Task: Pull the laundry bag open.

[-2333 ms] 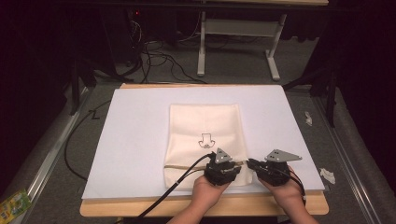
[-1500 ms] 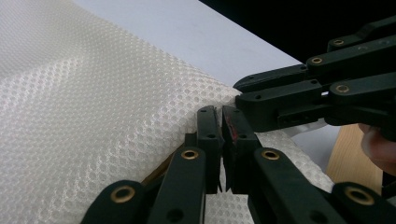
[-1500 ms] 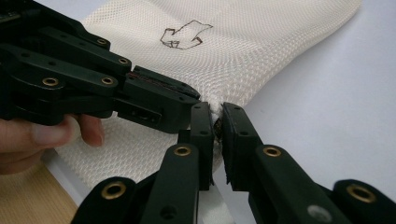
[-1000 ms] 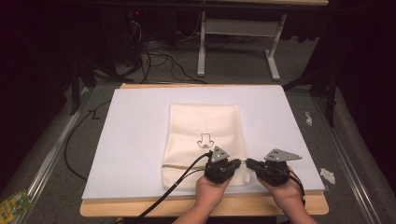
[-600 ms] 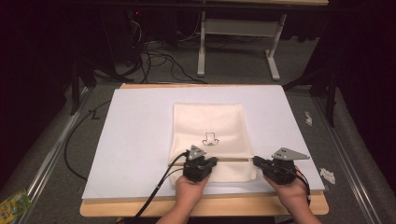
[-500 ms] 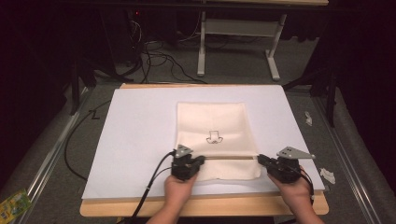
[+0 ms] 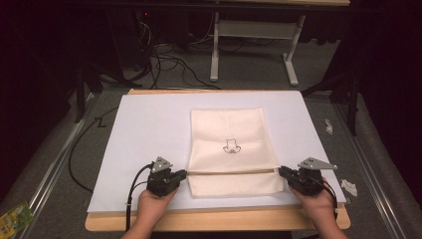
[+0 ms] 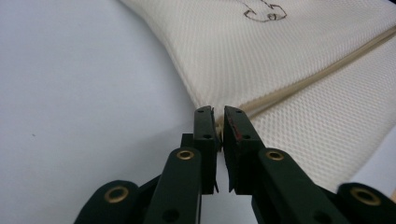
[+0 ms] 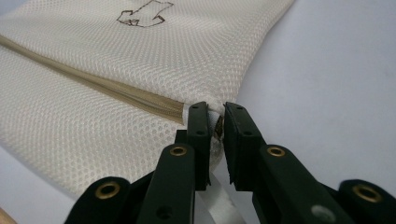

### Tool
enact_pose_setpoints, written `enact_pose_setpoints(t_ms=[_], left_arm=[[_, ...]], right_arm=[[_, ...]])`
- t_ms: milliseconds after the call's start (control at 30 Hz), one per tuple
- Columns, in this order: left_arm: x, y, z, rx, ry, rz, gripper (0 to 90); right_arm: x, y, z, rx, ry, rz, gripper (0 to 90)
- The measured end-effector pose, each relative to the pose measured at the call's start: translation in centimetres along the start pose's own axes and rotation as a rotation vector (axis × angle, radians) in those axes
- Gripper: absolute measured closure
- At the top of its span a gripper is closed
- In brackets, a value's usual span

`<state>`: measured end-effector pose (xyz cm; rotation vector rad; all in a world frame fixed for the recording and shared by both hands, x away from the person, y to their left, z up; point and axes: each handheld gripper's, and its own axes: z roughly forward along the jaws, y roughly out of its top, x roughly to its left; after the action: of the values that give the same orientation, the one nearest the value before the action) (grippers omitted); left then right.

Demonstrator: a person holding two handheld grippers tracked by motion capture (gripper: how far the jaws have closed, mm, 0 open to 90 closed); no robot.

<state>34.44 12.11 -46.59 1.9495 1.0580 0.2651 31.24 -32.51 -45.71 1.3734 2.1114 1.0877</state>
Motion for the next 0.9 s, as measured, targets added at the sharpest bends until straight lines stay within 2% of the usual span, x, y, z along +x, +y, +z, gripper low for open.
enact_pose_setpoints(t_ms=[67, 100, 200, 267, 333, 367, 400, 433, 467, 533, 633, 667, 733, 900], left_arm=[[0.4, 0.1, -0.4, -0.023, 0.009, 0.016, 81.8], [0.8, 0.2, -0.6, -0.038, 0.002, 0.008, 78.3], [2.4, 0.6, -2.0, -0.075, 0.009, 0.015, 59.7], [3.7, 0.8, -3.1, -0.076, 0.074, 0.058, 47.3], [5.0, 0.3, -4.5, -0.082, 0.195, 0.120, 34.8], [5.7, -0.1, -5.4, -0.090, 0.271, 0.147, 29.6], [6.1, -0.3, -5.9, -0.095, 0.296, 0.151, 20.8], [6.5, -0.6, -6.4, -0.107, 0.308, 0.141, 17.9], [6.9, -0.6, -6.9, -0.120, 0.309, 0.123, 14.8], [7.5, -0.4, -7.3, -0.143, 0.286, 0.068, 9.5], [7.5, -0.3, -7.2, -0.145, 0.279, 0.057, 4.8], [7.5, -0.3, -6.9, -0.128, 0.274, 0.061, 3.2], [7.4, -0.4, -6.8, -0.117, 0.268, 0.058, 1.7], [7.2, -0.4, -6.8, -0.126, 0.276, 0.055, 0.9]], right_arm=[[-0.3, -0.3, 0.1, 0.011, 0.004, 0.012, 80.9], [-0.4, -0.4, 0.1, 0.009, 0.003, 0.016, 79.5], [-0.8, -0.3, -0.4, -0.034, 0.002, 0.023, 70.2], [-1.4, -0.2, -1.1, -0.071, -0.016, 0.030, 60.5], [-2.5, -0.2, -2.0, -0.119, -0.067, 0.028, 47.9], [-3.4, -0.4, -2.6, -0.145, -0.104, 0.027, 42.0], [-4.4, -0.6, -3.2, -0.165, -0.171, 0.035, 29.0], [-4.9, -0.7, -3.5, -0.174, -0.219, 0.048, 21.8], [-5.5, -0.8, -3.8, -0.182, -0.264, 0.070, 18.0], [-6.2, -0.9, -4.2, -0.191, -0.271, 0.120, 14.8], [-5.7, -0.7, -4.0, -0.189, -0.271, 0.091, 14.1], [-4.8, -0.3, -3.8, -0.197, -0.257, 0.052, 13.8], [-4.5, -0.1, -3.8, -0.204, -0.243, 0.048, 13.9], [-4.4, -0.1, -3.8, -0.201, -0.228, 0.041, 13.2]])
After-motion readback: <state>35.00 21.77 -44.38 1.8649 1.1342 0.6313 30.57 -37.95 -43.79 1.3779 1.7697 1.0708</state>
